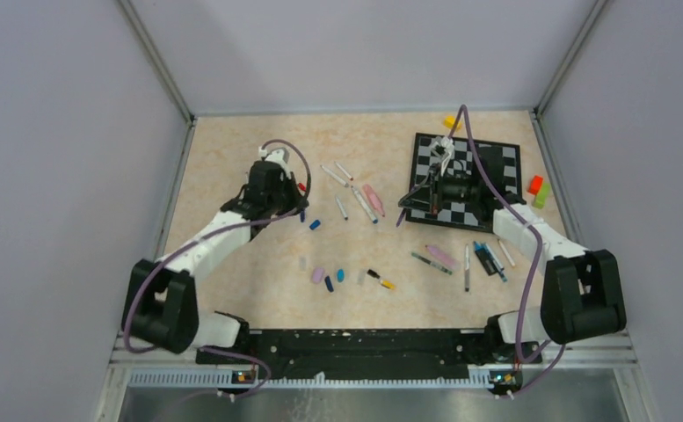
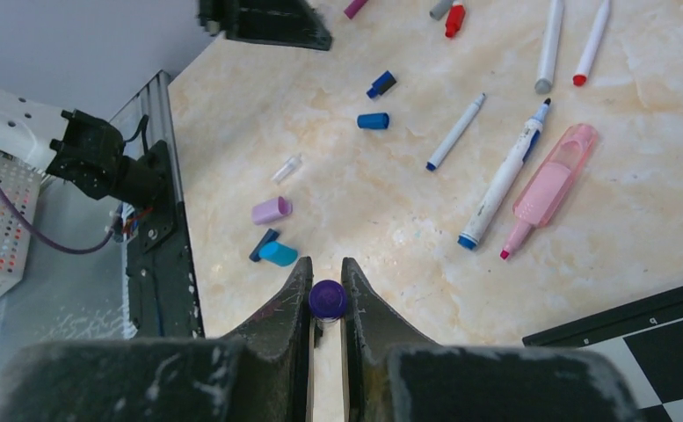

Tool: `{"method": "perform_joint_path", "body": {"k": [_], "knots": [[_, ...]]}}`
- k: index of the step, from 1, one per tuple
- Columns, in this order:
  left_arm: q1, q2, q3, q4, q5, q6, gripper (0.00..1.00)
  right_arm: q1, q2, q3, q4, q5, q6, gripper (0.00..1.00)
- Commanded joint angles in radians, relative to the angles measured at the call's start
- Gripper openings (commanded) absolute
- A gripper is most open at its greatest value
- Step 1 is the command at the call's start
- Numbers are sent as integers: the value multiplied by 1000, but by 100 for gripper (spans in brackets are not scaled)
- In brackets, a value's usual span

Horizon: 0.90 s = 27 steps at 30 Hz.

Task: Open the pen caps
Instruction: Place the pen cap at the center of the board.

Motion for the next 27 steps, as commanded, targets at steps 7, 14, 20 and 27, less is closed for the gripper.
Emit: {"method": "perform_joint_path", "body": {"k": [7, 14, 20, 27], "knots": [[6, 561, 544, -220, -102, -30, 0, -26, -34, 0, 81, -47, 5, 0], [7, 764, 736, -300, -189, -37, 1, -25, -7, 16, 50, -59, -8, 0], [14, 857, 836, -355, -219, -26, 11, -25, 3, 22, 36, -59, -16, 0], [25, 889, 869, -400, -251, -29, 20, -25, 12, 26, 23, -57, -29, 0]]}}
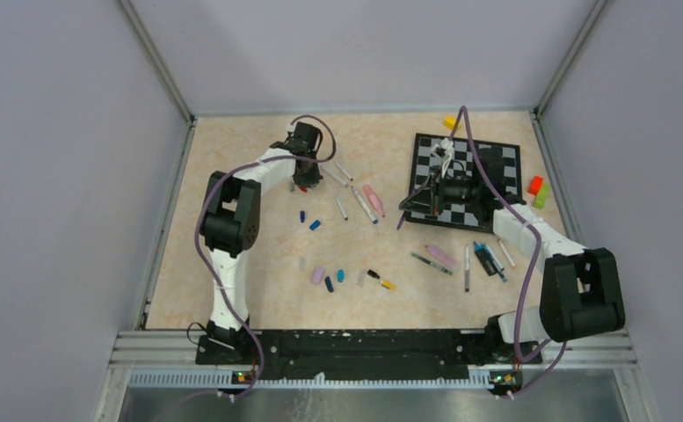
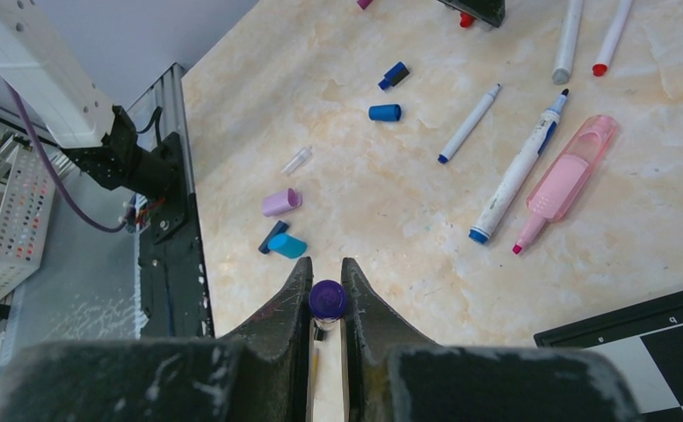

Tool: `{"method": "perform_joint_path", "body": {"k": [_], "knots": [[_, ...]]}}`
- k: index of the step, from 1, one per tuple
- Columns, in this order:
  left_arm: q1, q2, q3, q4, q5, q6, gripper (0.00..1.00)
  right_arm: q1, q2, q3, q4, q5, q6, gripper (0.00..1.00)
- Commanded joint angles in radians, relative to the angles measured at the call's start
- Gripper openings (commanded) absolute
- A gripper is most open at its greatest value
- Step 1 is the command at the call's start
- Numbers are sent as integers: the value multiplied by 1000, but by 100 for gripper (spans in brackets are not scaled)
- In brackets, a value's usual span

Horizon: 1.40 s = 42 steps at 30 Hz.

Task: Open the pen caps
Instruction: Place the pen cap at the center of the board, then place the pen at the center of the board.

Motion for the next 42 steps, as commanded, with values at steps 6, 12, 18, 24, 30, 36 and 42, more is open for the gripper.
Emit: {"method": "perform_joint_path", "body": {"k": [6, 12, 18, 24, 30, 36, 42], "knots": [[14, -20, 46, -39, -34, 15, 35, -10, 20, 48, -5, -11, -42, 0], [15, -67, 61, -55, -23, 22, 38, -10, 22, 48, -15, -8, -60, 0], [16, -199, -1, -23, 45, 78, 45, -10, 52, 92, -95, 36, -164, 0], [25, -443, -262, 83, 208, 169, 50, 4, 206, 311, -372, 109, -345, 0], [37, -763, -577, 193, 380, 252, 74, 69, 365, 564, -534, 338, -437, 0], [43, -987, -689, 98, 355, 266, 87, 145, 568, 851, -654, 538, -466, 0], [44, -1244, -843, 144, 367, 185, 95, 172, 744, 1063, -676, 638, -463, 0]]}}
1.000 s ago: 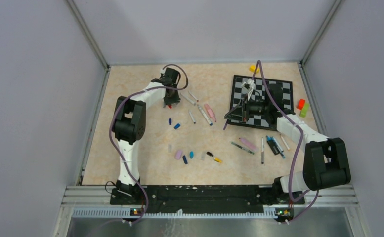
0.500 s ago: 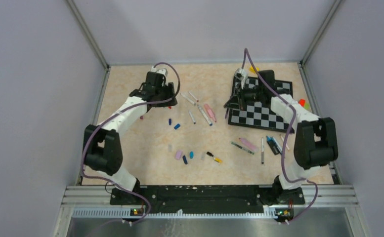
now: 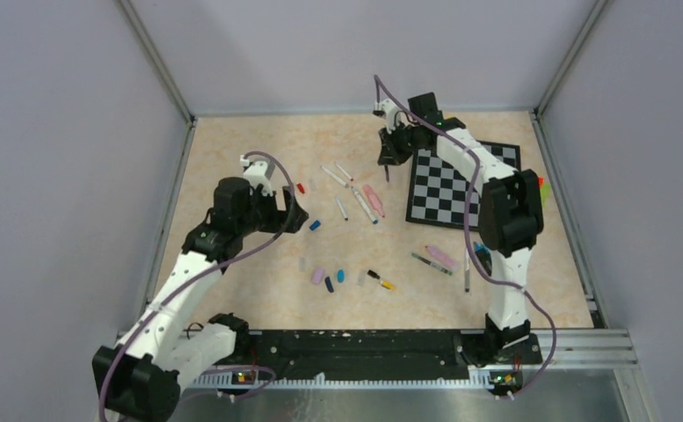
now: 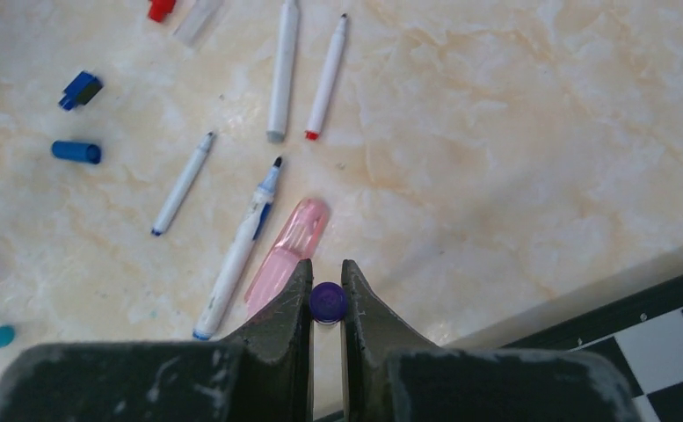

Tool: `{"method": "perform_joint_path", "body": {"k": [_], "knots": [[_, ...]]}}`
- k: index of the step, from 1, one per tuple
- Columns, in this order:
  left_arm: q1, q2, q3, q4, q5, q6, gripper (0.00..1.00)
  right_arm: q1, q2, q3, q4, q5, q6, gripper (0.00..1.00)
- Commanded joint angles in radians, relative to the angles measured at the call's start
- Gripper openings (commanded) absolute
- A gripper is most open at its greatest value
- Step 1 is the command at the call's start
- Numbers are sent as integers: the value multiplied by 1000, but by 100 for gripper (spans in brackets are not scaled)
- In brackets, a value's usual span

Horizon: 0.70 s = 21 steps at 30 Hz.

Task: Open the pen caps
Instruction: Place the pen at the center of the board.

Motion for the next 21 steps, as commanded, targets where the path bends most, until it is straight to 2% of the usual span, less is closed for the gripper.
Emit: {"method": "perform_joint_path", "body": {"k": [1, 7, 10, 14, 21], "knots": [[5, -161, -94, 54, 14, -59, 96, 16, 133, 207, -86, 123, -19, 0], [5, -307, -160, 48, -36, -107, 98, 32, 339, 499, -211, 176, -21, 0], [5, -334, -165, 50, -52, -108, 98, 50, 413, 580, -217, 202, -20, 0], [5, -332, -147, 38, -72, -92, 98, 78, 470, 647, -195, 239, -15, 1], [5, -330, -139, 34, -105, -76, 98, 114, 527, 665, -78, 291, 24, 4]]}}
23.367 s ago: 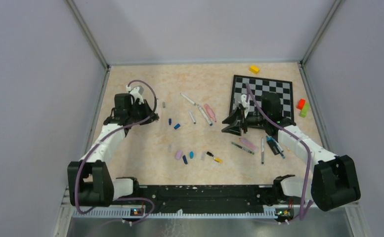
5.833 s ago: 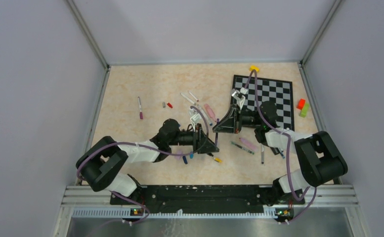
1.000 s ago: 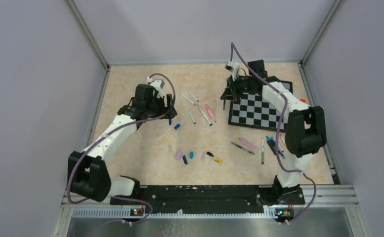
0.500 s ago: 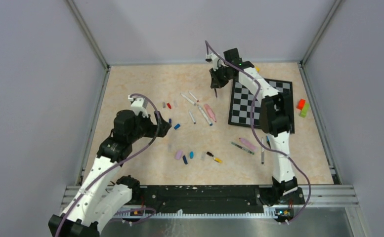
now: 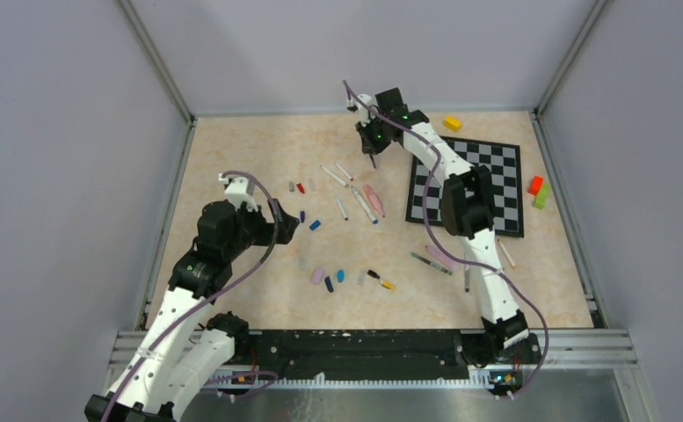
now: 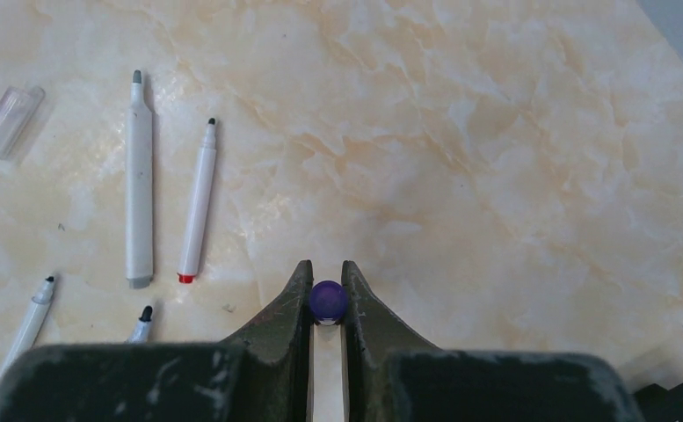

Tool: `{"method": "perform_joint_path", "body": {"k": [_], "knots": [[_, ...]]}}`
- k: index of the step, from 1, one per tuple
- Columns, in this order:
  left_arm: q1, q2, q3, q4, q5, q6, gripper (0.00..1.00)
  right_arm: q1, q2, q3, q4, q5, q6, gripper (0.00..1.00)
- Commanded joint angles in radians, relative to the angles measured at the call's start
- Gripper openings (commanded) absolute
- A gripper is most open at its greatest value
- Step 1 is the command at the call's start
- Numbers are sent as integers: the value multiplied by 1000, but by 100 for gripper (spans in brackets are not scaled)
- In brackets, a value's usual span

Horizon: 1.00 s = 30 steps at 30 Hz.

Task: Open the pen caps
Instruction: Place the pen at the center of the board.

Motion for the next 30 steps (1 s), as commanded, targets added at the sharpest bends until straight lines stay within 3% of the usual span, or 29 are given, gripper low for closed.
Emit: {"method": "perform_joint_path", "body": {"k": [1, 20, 30], "knots": [[5, -3, 21, 25, -33, 15, 98, 32, 62, 46, 95, 42, 45, 5], [5, 25, 53, 20, -71, 34, 98, 61, 207, 136, 183, 34, 105, 16], [6, 34, 60, 23, -52, 18, 98, 62, 194, 131, 171, 6, 124, 29]]}}
